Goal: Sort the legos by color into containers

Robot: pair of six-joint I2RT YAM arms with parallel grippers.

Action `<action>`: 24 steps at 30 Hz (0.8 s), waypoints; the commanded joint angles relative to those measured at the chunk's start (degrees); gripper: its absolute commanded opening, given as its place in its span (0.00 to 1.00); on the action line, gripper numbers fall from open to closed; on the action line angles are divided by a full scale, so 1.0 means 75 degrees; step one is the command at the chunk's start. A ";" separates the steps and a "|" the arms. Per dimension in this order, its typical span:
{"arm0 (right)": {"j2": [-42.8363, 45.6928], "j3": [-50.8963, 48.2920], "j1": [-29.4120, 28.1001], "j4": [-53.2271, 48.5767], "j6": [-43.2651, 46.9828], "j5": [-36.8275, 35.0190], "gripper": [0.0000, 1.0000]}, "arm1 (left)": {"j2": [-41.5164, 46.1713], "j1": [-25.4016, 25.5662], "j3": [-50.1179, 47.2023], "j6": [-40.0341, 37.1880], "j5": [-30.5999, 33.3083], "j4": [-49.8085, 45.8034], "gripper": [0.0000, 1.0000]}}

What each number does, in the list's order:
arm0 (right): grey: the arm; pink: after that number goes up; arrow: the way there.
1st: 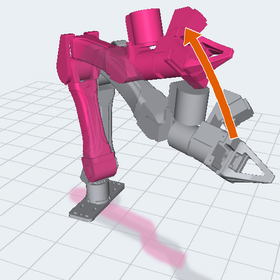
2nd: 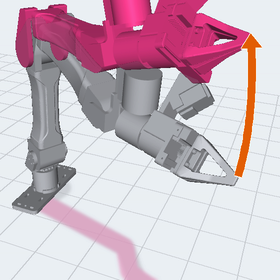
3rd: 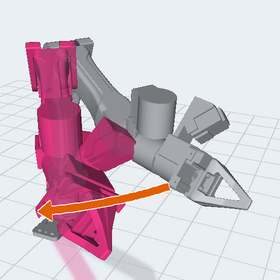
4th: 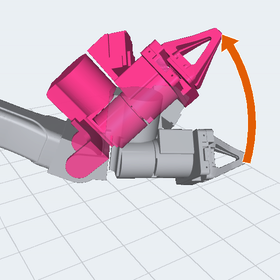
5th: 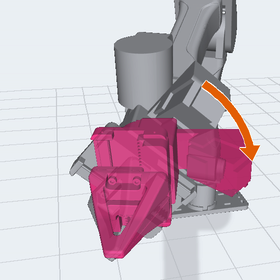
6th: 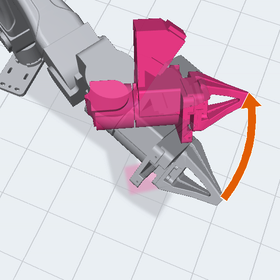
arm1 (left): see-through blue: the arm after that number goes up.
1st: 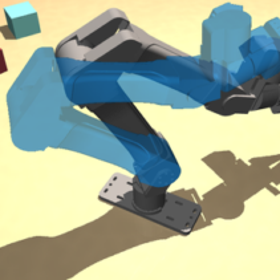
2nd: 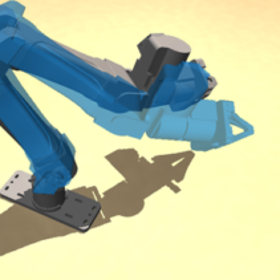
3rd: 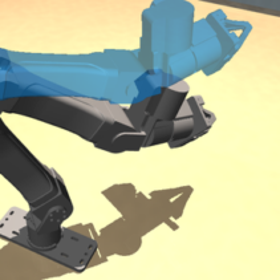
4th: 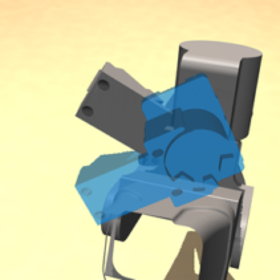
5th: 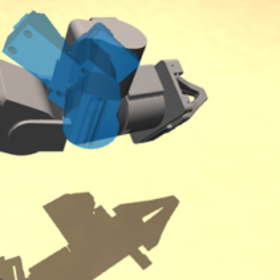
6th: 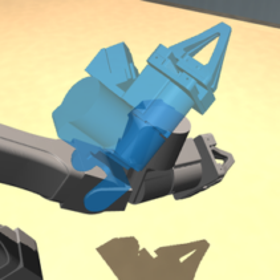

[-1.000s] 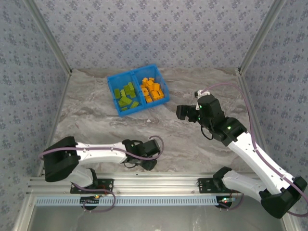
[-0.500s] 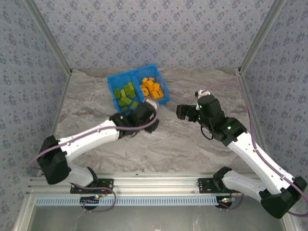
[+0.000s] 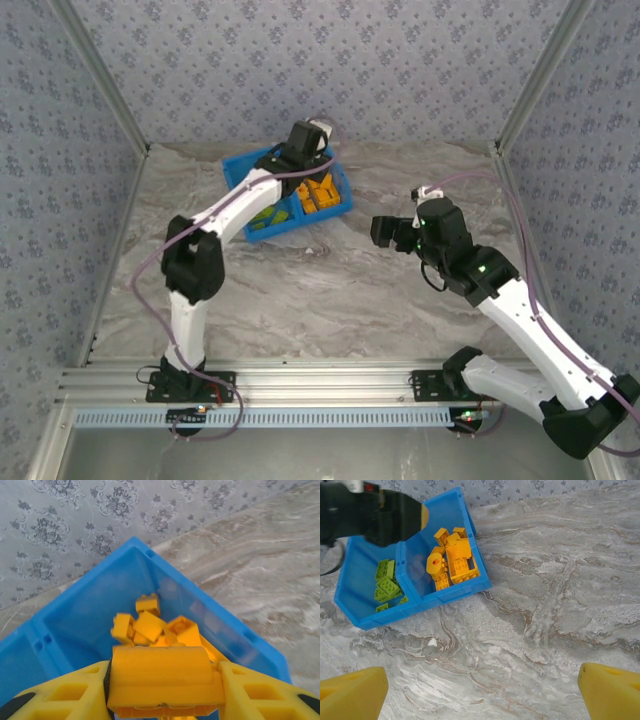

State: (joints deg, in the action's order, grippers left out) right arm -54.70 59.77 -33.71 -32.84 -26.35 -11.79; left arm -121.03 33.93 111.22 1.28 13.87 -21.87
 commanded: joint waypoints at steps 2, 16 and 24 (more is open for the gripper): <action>0.0253 0.0186 0.0095 -0.0423 0.0140 -0.0133 1.00 | -0.1050 -0.0263 0.1329 -0.0082 -0.0195 -0.0822 0.47; 0.0520 0.0085 0.0191 -0.0649 0.0101 -0.0224 1.00 | -0.0851 -0.0341 0.2018 0.0417 -0.0694 -0.0962 0.73; 0.0537 -0.0958 0.0488 0.0216 0.0237 -0.2439 1.00 | 0.2821 -0.0329 -0.1450 0.0574 -0.0914 0.1009 0.84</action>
State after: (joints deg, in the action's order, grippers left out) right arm -50.87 56.16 -31.35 -34.26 -25.89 -20.75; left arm -112.40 31.18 106.30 4.93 7.90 -22.52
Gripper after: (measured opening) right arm 0.999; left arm 0.821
